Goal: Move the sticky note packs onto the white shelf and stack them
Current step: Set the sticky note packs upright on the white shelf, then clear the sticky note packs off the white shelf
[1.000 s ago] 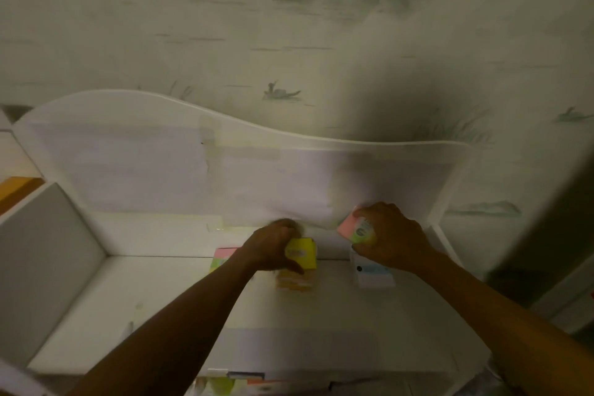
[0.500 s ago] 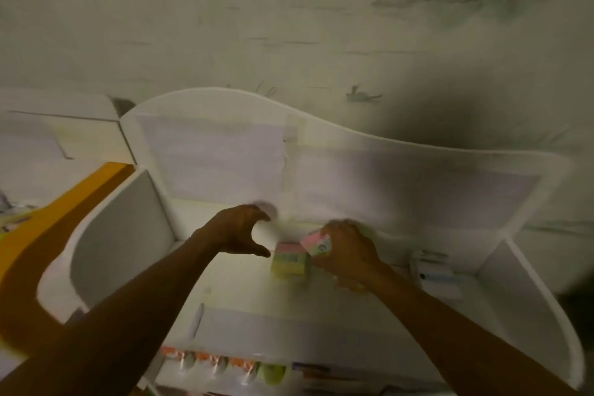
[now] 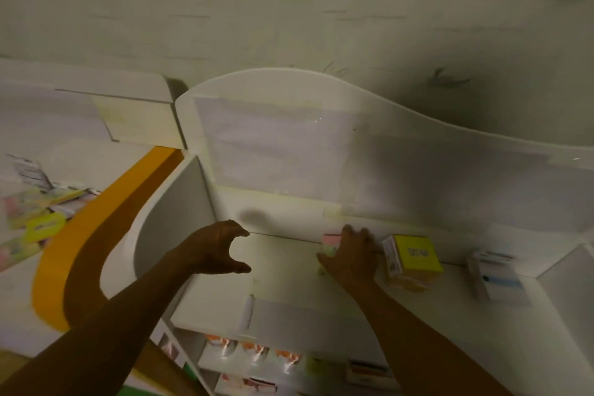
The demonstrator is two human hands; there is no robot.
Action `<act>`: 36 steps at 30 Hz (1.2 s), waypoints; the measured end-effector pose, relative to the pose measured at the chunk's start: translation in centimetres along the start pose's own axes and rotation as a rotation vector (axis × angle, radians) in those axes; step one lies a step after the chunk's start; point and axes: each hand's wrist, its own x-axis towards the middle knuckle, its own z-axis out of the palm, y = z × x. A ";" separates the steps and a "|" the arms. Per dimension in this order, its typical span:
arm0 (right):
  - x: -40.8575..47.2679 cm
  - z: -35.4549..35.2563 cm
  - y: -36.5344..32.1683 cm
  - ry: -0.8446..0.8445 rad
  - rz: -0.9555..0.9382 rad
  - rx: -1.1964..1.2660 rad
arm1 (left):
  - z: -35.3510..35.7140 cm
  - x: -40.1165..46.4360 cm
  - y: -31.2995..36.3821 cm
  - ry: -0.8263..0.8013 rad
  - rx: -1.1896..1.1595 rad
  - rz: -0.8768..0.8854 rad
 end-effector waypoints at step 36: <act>-7.3 -16.1 -11.2 -0.039 -0.722 -0.041 | -11.3 -11.4 -2.4 0.347 -0.245 -0.127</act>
